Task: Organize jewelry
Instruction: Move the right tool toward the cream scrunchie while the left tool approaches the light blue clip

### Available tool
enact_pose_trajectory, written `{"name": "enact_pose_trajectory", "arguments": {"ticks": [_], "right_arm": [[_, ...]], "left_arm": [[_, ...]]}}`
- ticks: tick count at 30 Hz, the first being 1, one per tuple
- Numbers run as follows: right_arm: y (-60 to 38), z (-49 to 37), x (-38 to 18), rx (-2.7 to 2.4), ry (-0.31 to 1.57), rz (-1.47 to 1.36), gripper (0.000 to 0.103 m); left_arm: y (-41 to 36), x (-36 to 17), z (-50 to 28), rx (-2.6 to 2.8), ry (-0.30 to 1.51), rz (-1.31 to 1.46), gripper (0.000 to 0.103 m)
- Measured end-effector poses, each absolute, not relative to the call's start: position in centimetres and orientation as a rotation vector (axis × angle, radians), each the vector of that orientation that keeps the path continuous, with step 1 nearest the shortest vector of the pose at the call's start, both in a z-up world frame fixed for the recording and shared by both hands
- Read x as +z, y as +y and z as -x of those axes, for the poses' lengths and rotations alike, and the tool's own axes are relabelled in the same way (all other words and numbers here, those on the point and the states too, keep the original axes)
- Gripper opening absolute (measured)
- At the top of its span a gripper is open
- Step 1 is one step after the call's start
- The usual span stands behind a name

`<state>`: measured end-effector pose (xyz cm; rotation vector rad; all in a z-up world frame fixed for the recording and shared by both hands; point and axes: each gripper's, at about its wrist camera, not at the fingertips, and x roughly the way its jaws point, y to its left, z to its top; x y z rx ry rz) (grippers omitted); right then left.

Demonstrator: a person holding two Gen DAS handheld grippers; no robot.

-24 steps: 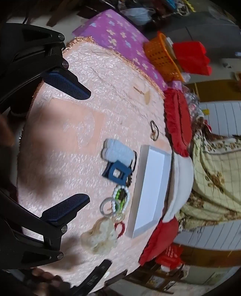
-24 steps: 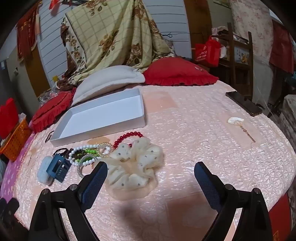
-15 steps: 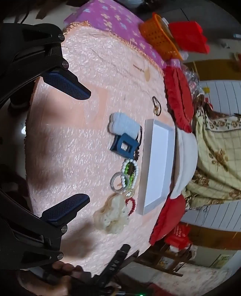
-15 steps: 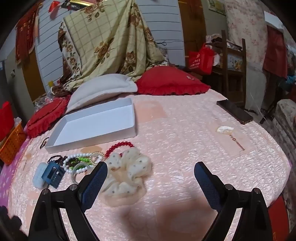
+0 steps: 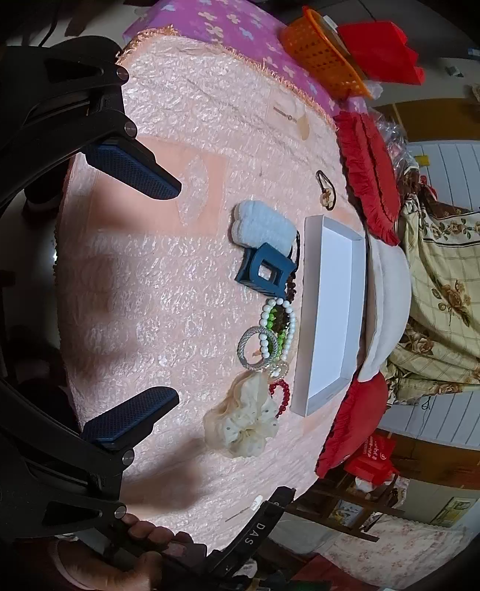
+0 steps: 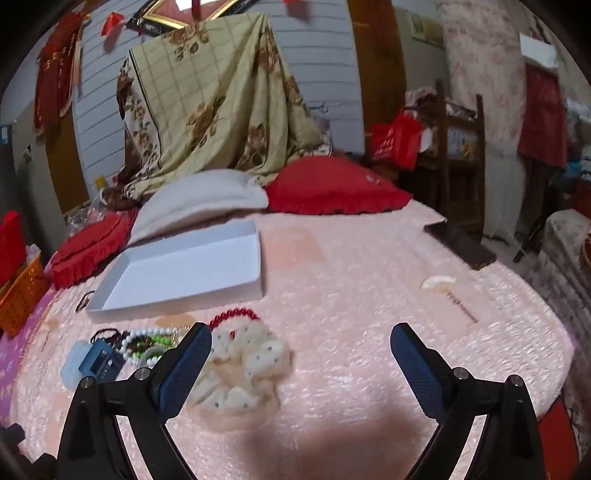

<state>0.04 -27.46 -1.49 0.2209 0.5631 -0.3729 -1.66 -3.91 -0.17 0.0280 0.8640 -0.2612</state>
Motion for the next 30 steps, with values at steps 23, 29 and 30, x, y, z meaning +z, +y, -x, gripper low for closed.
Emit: {"name": "enact_pose_trajectory", "arguments": {"ticks": [23, 29, 30], "right_arm": [[-27.3, -2.7, -5.6, -0.207, 0.748, -0.253, 0.084], [-27.1, -4.4, -6.6, -0.141, 0.813, -0.274, 0.074], [-27.1, -4.6, -6.8, -0.135, 0.820, -0.282, 0.074]], "left_arm": [[3.4, 0.7, -5.0, 0.027, 0.836, -0.067, 0.102], [6.0, 0.0, -8.8, -0.020, 0.903, 0.028, 0.101], [5.9, -0.1, -9.3, -0.044, 0.914, 0.044, 0.095]]}}
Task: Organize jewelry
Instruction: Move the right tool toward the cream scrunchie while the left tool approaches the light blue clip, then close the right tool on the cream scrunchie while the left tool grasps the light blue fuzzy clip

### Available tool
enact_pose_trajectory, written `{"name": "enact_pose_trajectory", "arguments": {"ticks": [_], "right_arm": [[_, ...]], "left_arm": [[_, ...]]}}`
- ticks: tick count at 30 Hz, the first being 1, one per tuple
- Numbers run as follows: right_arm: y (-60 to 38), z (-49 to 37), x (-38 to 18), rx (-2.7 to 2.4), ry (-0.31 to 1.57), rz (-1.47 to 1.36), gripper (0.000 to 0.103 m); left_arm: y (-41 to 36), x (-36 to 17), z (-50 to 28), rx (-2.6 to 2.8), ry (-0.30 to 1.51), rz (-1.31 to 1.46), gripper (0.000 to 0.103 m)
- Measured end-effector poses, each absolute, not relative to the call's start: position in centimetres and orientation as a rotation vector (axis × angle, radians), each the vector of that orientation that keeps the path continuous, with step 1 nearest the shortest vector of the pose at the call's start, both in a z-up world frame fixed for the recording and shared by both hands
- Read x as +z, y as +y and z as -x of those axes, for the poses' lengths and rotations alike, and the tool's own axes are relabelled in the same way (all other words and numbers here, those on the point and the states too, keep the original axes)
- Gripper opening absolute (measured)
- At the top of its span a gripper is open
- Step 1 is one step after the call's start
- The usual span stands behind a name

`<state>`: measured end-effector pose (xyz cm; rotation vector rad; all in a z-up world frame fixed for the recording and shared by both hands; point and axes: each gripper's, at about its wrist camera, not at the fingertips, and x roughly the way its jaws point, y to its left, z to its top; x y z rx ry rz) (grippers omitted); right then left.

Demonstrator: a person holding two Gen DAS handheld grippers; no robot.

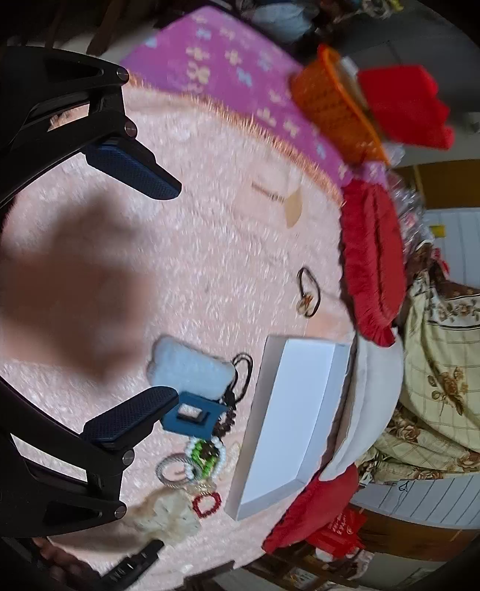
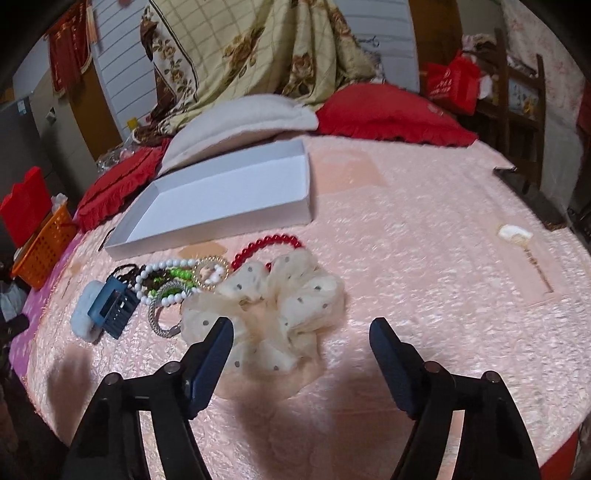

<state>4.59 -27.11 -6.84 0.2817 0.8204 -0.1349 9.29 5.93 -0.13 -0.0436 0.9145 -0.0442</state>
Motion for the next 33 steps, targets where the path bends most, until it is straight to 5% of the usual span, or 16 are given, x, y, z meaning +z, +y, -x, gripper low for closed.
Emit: {"name": "enact_pose_trajectory", "arguments": {"ticks": [5, 14, 28, 31, 33], "right_arm": [[-27.6, -5.3, -7.5, -0.114, 0.840, -0.313, 0.074], [-28.3, -7.0, -8.1, -0.107, 0.859, -0.322, 0.073], [-28.3, -8.7, -9.8, -0.113, 0.898, -0.353, 0.071], [-27.9, -8.5, -9.9, -0.112, 0.896, -0.351, 0.071], [-27.6, -8.5, -9.9, -0.115, 0.900, -0.339, 0.064]], "left_arm": [[3.0, -1.0, -11.5, -0.198, 0.997, 0.052, 0.072], [2.3, -3.6, -15.4, -0.222, 1.020, 0.020, 0.072], [4.9, -7.4, -16.9, -0.378, 1.125, 0.330, 0.072], [4.8, -7.4, -16.7, -0.420, 1.127, 0.387, 0.049], [4.9, -7.3, -16.8, -0.404, 1.141, 0.419, 0.018]]}}
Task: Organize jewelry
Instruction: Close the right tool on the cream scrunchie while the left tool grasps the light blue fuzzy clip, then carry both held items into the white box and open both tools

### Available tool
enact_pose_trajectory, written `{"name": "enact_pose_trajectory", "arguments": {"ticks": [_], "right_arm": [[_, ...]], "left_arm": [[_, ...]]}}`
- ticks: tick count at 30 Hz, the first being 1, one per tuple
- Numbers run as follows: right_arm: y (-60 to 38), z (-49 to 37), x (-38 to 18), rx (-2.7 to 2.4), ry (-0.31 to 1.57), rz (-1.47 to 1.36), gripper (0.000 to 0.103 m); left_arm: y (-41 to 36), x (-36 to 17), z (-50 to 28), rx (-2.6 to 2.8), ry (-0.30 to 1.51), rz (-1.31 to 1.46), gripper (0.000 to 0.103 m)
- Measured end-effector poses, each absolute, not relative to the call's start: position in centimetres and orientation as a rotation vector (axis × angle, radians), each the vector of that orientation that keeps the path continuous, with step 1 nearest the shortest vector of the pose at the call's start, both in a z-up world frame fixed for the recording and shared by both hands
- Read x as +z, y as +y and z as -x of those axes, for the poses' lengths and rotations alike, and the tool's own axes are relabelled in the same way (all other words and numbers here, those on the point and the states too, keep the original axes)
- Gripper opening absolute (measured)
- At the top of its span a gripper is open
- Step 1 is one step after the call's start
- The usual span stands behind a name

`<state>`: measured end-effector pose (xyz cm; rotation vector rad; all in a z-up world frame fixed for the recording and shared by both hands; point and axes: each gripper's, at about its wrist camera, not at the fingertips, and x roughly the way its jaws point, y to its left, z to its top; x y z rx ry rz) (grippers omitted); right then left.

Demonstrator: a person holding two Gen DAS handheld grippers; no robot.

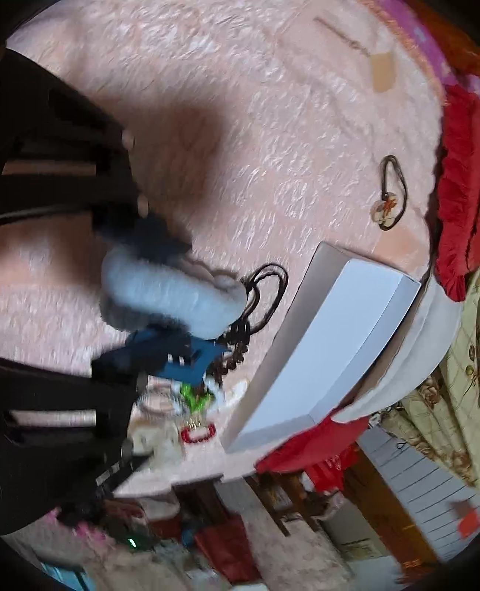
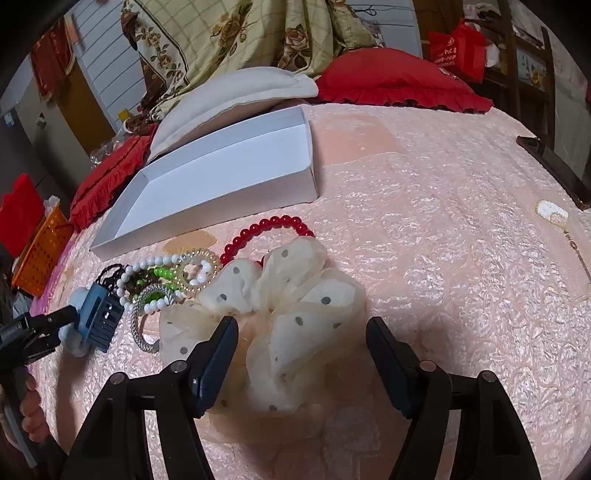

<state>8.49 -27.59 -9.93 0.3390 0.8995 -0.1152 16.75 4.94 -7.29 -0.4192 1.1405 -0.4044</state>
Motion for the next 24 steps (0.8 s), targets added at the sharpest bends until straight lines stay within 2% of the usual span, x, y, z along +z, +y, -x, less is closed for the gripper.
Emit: {"name": "enact_pose_trajectory", "arguments": {"ticks": [2, 4, 5, 6, 9, 24], "right_arm": [[-27.3, -8.4, -9.9, -0.118, 0.902, -0.328, 0.054], [-27.2, -8.5, -9.8, -0.109, 0.908, -0.322, 0.038], [-27.1, -8.5, -9.8, -0.103, 0.910, -0.320, 0.034], [-27.0, -8.5, -9.8, -0.094, 0.913, -0.321, 0.026], [-27.3, -7.8, -9.6, -0.074, 0.905, -0.328, 0.018], [-26.4, -5.2, -3.5, 0.006, 0.799, -0.288, 0.015]], "left_arm": [[5.4, -7.0, -16.7, -0.383, 1.143, 0.424, 0.018], [5.9, -6.8, -16.3, -0.361, 1.147, 0.430, 0.018], [6.1, -6.6, -16.1, -0.353, 1.144, 0.430, 0.018], [6.4, -6.2, -15.8, -0.348, 1.136, 0.429, 0.018], [7.1, -4.4, -14.5, -0.335, 1.096, 0.408, 0.017], [6.3, 2.5, -11.7, -0.384, 0.951, 0.242, 0.018]]}}
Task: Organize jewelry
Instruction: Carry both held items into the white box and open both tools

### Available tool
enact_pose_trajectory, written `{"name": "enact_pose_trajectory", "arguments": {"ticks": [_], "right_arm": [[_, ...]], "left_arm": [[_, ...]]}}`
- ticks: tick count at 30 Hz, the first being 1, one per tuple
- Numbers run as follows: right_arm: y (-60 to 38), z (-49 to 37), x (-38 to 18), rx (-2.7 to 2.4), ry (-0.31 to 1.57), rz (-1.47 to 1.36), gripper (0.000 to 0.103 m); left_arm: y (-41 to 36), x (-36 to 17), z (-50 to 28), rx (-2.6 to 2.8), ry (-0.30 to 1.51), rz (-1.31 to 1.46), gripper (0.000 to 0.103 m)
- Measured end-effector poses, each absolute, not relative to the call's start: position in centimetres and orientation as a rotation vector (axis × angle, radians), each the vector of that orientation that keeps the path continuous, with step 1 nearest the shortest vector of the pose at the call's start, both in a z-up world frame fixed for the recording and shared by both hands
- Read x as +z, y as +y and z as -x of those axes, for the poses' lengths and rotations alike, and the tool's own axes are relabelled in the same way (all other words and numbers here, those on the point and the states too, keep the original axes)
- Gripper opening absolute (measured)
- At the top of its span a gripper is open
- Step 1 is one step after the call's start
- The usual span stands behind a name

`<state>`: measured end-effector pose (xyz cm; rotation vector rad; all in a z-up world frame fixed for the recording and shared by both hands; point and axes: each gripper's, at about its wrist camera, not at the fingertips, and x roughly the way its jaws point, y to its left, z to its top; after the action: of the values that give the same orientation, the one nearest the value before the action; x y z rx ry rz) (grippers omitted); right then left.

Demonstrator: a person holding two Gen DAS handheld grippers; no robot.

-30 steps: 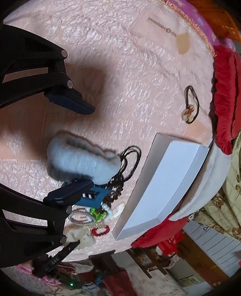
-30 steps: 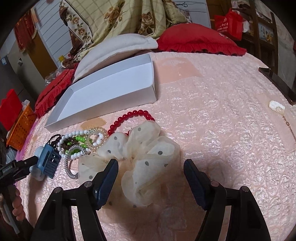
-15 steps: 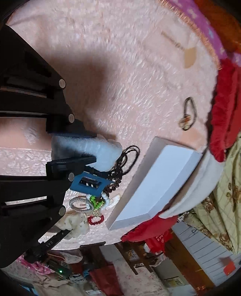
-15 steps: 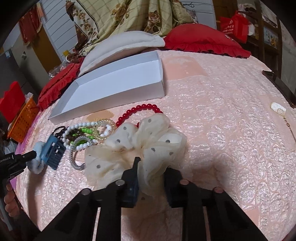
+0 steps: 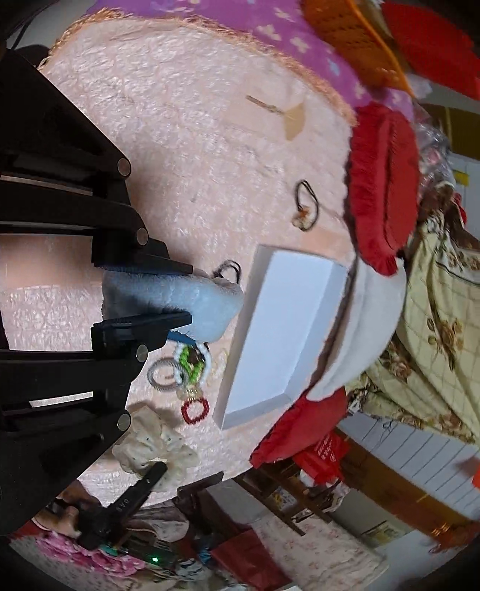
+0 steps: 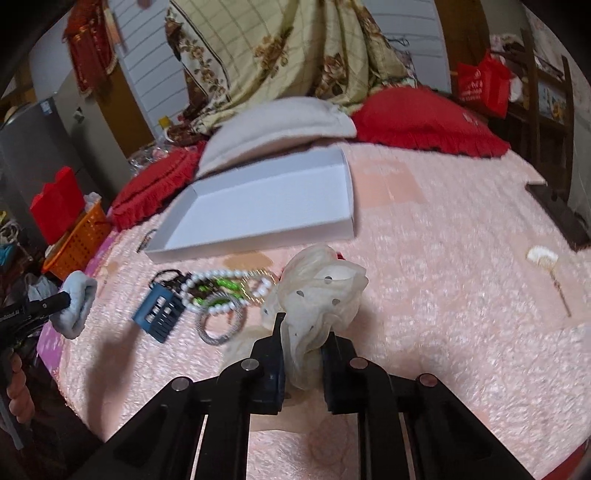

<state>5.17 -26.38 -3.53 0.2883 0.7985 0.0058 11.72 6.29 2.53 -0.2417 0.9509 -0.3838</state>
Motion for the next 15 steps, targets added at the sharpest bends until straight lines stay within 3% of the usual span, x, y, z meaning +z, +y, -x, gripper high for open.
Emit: {"name": "enact_pose_trajectory", "arguments": {"ticks": [9, 15], "right_arm": [[-27.3, -9.4, 0.9, 0.055, 0.722, -0.309, 0.015], [-27.4, -16.3, 2.2, 0.048, 0.716, -0.290, 0.015]], "left_arm": [[3.6, 4.0, -16.3, -0.387, 0.937, 0.169, 0.018], [1.6, 4.0, -23.3, -0.365, 0.961, 0.165, 0.018]]}}
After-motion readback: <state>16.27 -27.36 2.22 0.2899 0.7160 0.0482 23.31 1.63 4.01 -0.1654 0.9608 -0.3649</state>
